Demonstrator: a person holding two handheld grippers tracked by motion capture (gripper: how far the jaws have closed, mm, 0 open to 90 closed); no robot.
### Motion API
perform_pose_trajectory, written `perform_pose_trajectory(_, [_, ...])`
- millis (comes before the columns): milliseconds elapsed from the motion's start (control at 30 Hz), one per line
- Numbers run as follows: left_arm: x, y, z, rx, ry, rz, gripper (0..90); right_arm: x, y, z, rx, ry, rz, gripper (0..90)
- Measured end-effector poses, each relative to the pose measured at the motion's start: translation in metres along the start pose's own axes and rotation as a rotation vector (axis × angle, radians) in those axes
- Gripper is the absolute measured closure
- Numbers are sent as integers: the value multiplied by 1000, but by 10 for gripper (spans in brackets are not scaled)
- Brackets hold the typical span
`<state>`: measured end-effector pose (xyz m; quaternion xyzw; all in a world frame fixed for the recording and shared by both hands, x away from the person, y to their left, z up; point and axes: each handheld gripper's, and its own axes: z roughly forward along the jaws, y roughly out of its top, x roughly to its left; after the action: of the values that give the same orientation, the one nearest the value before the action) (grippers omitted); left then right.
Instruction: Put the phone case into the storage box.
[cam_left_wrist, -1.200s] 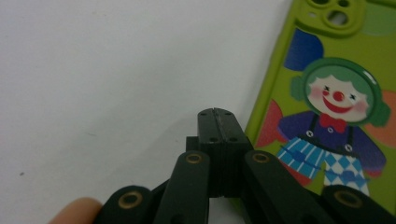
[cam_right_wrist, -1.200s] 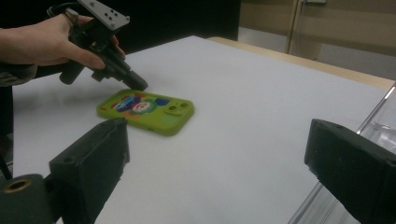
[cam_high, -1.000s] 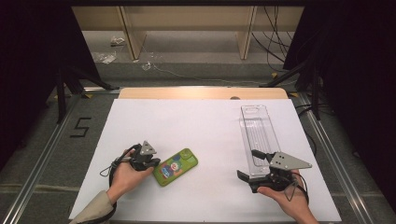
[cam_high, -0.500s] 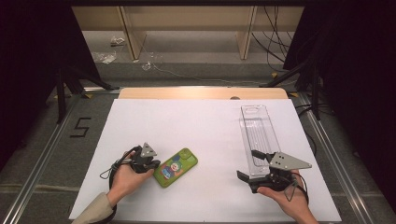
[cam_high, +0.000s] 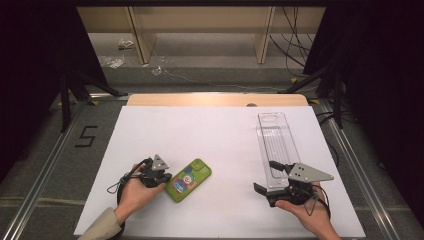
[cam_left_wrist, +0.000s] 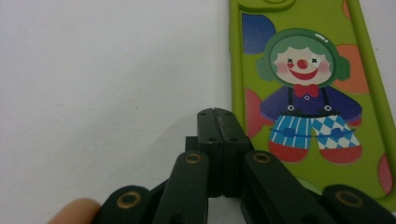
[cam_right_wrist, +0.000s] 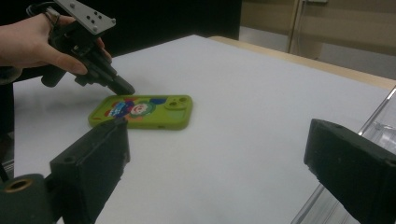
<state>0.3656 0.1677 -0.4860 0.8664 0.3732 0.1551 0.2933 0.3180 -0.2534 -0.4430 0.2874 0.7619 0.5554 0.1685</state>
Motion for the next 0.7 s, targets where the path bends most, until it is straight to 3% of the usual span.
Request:
perform_pose_trajectory(167, [2,1,-1,5,19,8,805,0,0,0,0,3,0,84])
perform_pose_trajectory(300, [5,7,-6,-9,29,-1,653,0,0,0,-1,3,0,84])
perform_pose_trajectory(467, [4,21,-14,-17,-5,-12,436,0,0,0,-3,2,1,84])
perform_pose_trajectory(500, [3,24,-14,-16,-15,-18,436,0,0,0,-3,2,1,84])
perform_pose_trajectory(533, [1,26,-15,1,-26,-11,327,0,0,0,-4,2,1,84])
perform_pose_trajectory(567, [-1,28,-15,14,-33,-7,327,0,0,0,-4,2,1,84])
perform_pose_trajectory(667, [-9,35,-13,55,-40,2,149,0,1,0,-6,1,1,84])
perform_pose_trajectory(700, [-11,37,-12,67,-41,17,149,0,1,0,-6,1,1,84])
